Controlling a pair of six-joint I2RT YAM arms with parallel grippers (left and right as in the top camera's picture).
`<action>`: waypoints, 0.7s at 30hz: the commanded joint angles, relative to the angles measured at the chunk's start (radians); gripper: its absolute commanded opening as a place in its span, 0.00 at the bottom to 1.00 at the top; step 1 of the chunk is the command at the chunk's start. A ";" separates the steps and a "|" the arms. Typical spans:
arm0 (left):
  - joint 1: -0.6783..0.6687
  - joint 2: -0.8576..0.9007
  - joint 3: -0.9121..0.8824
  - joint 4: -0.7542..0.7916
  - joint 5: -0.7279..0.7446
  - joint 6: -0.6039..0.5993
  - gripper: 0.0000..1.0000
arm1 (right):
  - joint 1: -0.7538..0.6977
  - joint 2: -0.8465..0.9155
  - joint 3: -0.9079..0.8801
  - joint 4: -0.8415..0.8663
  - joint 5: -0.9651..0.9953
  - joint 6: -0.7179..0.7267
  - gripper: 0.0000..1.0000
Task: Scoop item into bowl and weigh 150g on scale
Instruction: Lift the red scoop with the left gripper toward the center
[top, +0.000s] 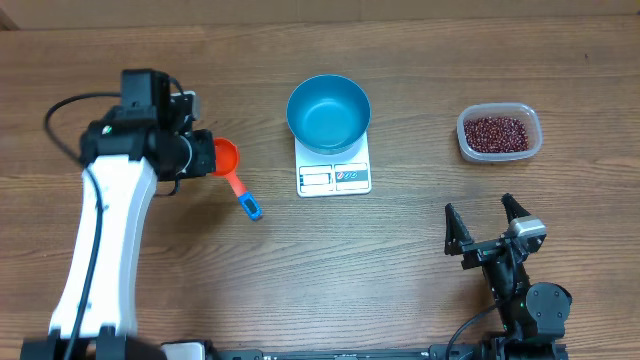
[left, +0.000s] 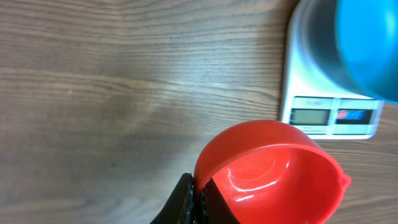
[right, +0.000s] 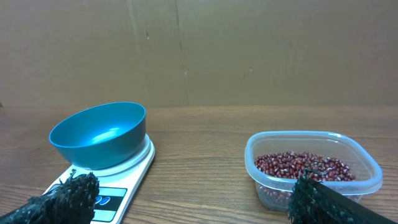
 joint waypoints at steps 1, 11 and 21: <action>0.002 -0.095 -0.003 -0.039 0.024 -0.207 0.04 | -0.003 0.001 -0.011 0.006 0.002 0.003 1.00; -0.012 -0.205 -0.003 -0.223 0.043 -0.642 0.04 | -0.003 0.001 -0.011 0.006 0.002 0.003 1.00; -0.119 -0.206 -0.003 -0.247 0.042 -0.673 0.04 | -0.003 0.001 -0.011 0.006 0.002 0.003 1.00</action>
